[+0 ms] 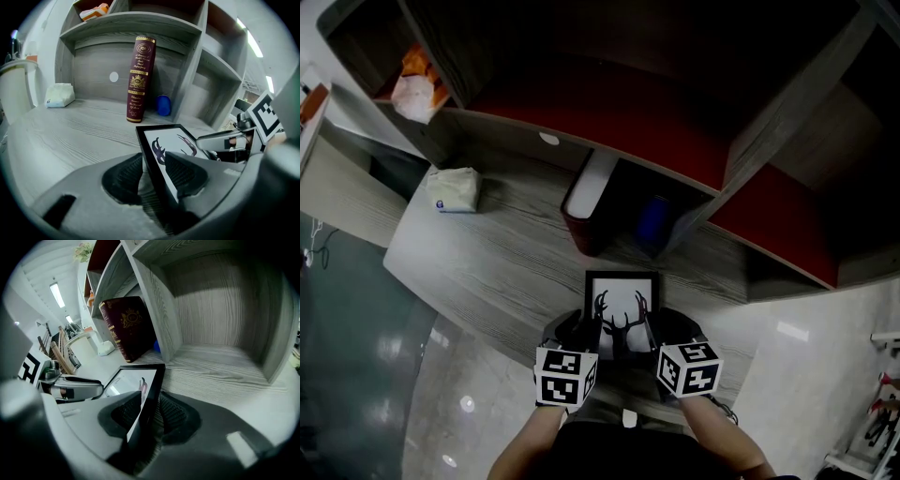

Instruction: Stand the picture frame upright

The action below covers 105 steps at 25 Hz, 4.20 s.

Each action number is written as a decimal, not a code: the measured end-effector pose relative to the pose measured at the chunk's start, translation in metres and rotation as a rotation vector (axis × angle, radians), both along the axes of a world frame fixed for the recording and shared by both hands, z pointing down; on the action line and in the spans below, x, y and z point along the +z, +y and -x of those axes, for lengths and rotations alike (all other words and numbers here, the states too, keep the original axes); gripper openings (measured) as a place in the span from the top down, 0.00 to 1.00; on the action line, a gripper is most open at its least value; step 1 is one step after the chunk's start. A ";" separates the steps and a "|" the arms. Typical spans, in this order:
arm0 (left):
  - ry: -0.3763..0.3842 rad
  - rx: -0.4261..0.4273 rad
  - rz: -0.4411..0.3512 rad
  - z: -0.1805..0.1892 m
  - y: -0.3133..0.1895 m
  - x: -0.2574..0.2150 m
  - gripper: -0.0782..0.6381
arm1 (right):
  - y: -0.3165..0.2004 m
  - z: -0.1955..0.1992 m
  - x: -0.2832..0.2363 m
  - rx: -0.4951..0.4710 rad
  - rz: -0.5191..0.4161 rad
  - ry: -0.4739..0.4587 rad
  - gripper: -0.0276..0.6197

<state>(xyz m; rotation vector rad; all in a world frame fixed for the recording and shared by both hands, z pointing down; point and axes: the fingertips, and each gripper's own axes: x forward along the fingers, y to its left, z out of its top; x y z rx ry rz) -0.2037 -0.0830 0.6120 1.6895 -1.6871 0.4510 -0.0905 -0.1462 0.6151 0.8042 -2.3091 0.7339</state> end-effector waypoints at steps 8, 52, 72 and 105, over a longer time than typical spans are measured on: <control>0.007 -0.003 0.040 -0.004 0.003 0.011 0.67 | -0.003 0.002 0.005 -0.003 -0.004 0.042 0.79; 0.046 -0.011 -0.011 -0.002 0.001 -0.010 0.78 | 0.002 -0.009 -0.015 0.171 -0.011 -0.029 0.85; 0.004 -0.081 -0.114 -0.020 0.009 -0.057 0.79 | 0.009 -0.027 -0.065 0.143 -0.083 -0.122 0.85; -0.090 -0.007 -0.374 -0.103 0.000 -0.176 0.80 | 0.021 -0.121 -0.186 0.237 -0.283 -0.299 0.85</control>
